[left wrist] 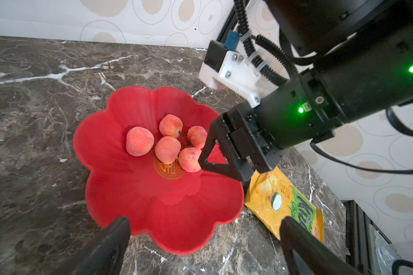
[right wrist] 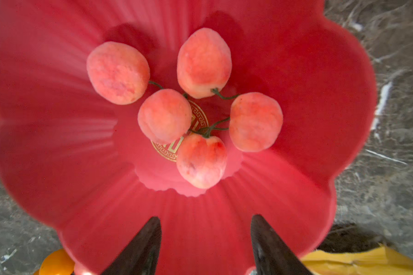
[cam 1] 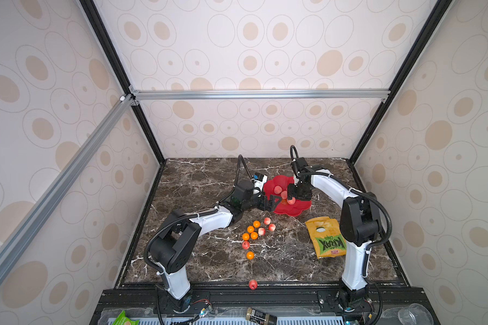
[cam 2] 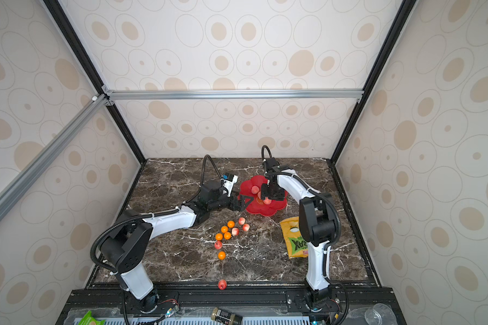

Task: Arrange fruit in a fruit bowl
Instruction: Place the fruit in the fruit bowl, then pick up the fruit from the bottom-center of the table.

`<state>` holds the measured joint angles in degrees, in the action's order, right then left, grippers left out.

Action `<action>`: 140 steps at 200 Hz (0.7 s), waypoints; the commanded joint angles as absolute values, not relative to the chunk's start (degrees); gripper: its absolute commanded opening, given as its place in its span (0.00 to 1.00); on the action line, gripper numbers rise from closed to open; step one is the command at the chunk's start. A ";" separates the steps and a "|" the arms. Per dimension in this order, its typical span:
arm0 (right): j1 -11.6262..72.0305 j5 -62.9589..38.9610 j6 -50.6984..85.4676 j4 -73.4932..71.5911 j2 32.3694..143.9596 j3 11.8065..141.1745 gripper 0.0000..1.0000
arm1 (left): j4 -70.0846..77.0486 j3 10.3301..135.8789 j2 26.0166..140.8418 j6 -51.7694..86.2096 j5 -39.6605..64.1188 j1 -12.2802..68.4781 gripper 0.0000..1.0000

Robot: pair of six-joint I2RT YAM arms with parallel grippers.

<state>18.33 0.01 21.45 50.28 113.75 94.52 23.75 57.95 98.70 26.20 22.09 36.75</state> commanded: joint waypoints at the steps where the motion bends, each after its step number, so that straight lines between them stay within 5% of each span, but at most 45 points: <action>1: 18.98 1.03 22.05 50.35 109.01 91.20 0.63 | 21.40 55.02 94.24 24.21 20.70 36.52 0.99; 140: 33.56 1.85 28.58 47.70 92.95 75.28 0.60 | 11.09 34.65 66.68 27.57 12.82 36.49 0.99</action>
